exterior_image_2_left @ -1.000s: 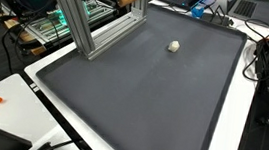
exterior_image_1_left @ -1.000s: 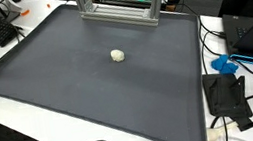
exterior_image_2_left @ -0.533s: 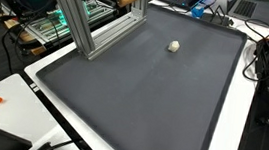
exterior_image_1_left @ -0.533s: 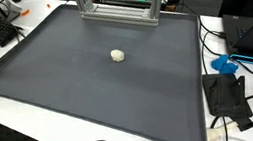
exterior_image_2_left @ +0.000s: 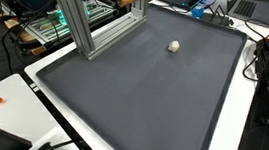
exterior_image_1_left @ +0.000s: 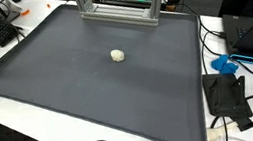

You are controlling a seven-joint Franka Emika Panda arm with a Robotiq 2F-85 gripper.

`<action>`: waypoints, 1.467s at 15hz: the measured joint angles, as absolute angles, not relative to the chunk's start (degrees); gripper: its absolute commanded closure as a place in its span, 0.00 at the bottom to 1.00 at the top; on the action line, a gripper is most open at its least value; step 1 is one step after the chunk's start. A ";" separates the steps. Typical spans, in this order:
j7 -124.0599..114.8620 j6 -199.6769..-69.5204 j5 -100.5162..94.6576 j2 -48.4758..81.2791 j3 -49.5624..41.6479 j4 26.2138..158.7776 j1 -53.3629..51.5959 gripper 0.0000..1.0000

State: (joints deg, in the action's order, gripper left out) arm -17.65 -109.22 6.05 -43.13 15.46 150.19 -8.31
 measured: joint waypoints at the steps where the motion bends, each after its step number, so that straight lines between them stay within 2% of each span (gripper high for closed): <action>1: -17.65 -109.22 6.06 -43.13 15.47 150.19 -8.31 0.72; 15: -16.13 -109.59 3.04 -42.06 13.70 144.01 -6.39 0.72; 22: -12.24 -117.59 0.97 -35.52 12.13 140.65 -4.81 0.72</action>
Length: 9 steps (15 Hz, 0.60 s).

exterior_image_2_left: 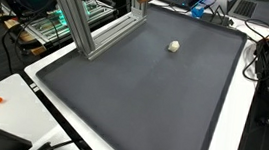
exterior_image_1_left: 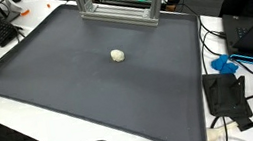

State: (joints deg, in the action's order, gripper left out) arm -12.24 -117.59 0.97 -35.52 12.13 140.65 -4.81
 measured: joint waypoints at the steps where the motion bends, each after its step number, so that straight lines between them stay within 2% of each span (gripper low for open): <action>1: -11.73 -119.28 0.83 -34.21 11.92 140.25 -4.77 0.72; 9: -6.44 -130.41 0.52 -20.82 10.79 135.83 -4.77 0.72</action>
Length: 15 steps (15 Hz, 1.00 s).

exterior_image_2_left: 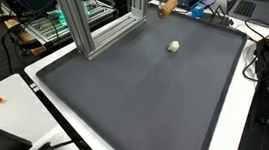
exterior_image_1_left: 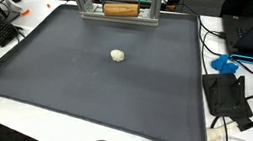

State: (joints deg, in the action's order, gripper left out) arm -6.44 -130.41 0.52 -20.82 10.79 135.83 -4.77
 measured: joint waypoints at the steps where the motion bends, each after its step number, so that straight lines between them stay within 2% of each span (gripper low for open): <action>1: -5.74 -131.51 0.40 -18.78 10.72 135.01 -4.77 0.72; 15: -2.69 -136.57 -2.98 5.25 8.05 121.71 -4.80 0.72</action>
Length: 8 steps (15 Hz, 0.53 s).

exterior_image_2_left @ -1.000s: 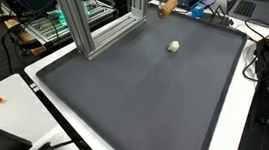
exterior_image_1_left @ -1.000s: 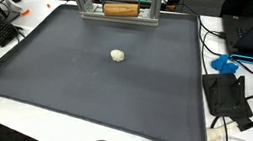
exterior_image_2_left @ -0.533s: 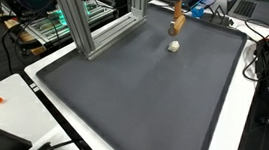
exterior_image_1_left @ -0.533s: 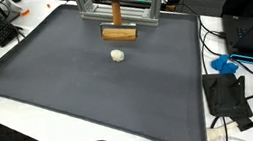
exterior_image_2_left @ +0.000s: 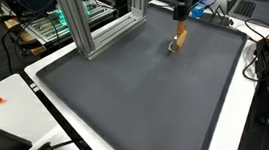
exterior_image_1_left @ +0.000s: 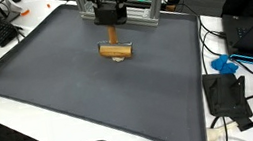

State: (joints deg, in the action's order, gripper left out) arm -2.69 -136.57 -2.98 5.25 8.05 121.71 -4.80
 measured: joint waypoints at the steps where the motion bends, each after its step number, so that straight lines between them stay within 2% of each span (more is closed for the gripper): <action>1: -2.66 -136.56 -3.11 6.14 7.91 121.02 -4.83 0.72; 8: -2.53 -130.11 -4.69 9.38 7.02 116.66 -5.10 0.72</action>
